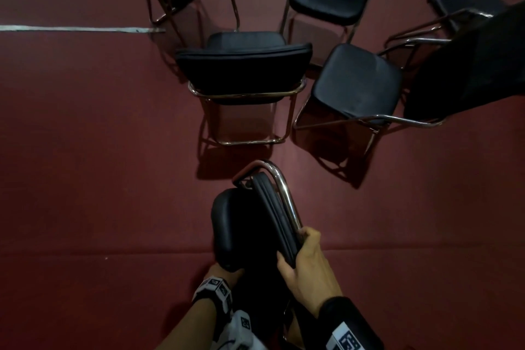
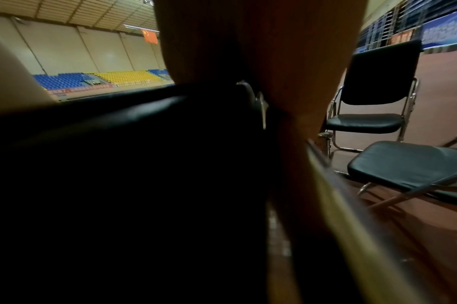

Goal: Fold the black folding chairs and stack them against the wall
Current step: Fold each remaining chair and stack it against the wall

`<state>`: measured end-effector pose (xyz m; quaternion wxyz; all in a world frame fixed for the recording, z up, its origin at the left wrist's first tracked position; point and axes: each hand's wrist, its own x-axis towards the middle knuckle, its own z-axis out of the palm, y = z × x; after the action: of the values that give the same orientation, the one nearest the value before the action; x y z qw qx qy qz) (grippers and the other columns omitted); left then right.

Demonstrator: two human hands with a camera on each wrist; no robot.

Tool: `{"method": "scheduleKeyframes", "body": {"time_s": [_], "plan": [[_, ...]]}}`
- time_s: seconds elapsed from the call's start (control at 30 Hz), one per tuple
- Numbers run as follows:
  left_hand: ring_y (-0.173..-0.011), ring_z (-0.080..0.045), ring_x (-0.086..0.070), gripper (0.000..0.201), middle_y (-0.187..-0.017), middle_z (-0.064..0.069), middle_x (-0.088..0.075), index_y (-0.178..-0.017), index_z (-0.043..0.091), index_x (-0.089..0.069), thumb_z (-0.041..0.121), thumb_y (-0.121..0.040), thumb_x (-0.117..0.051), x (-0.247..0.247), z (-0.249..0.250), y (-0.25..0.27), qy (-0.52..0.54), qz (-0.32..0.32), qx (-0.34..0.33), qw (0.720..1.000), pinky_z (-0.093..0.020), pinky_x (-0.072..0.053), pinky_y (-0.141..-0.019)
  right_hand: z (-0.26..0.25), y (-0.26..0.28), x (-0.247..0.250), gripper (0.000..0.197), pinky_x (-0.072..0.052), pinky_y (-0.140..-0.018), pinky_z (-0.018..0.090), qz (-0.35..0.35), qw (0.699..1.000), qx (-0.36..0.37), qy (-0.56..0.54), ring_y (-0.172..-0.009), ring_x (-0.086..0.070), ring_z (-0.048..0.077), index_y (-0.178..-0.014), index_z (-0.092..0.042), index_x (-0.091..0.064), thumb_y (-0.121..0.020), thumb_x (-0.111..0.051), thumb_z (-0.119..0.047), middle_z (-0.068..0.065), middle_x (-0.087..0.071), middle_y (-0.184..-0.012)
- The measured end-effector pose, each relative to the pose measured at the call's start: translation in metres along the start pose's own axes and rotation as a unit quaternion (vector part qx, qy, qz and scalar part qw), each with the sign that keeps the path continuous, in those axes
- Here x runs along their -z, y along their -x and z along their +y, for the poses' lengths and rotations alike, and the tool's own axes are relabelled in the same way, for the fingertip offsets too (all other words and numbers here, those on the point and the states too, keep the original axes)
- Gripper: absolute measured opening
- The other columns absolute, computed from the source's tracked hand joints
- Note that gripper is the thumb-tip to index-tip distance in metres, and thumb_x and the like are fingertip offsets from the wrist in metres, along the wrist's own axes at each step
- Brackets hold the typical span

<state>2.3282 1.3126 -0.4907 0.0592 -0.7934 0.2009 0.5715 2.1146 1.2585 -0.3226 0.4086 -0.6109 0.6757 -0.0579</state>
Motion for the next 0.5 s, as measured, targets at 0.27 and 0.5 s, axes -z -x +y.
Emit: {"method": "scheduleKeyframes", "body": {"time_s": [0.27,0.5], "plan": [[-0.126,-0.022,-0.057,0.055,-0.140,-0.004,-0.058,-0.139,0.015,-0.054,0.051,-0.097,-0.053,-0.011,0.010,-0.015,-0.089,0.014,0.013,0.996,-0.026,-0.045,-0.103,-0.001,-0.009,-0.002,0.054,-0.053,-0.095,0.032,-0.014,0.998,-0.040,-0.047,-0.108,-0.055,0.002,-0.126,-0.036,-0.042,-0.081,-0.069,-0.049,-0.020,-0.051,-0.112],[-0.130,-0.026,-0.055,0.055,-0.140,-0.012,-0.058,-0.136,0.005,-0.057,0.040,-0.095,-0.065,0.015,0.001,-0.009,-0.092,0.023,0.021,0.995,-0.027,-0.043,-0.101,-0.025,-0.005,-0.009,0.051,-0.031,-0.072,0.014,-0.063,0.995,-0.070,-0.040,-0.112,-0.050,0.009,-0.121,-0.040,-0.036,-0.083,-0.067,-0.051,-0.017,-0.052,-0.115]]}}
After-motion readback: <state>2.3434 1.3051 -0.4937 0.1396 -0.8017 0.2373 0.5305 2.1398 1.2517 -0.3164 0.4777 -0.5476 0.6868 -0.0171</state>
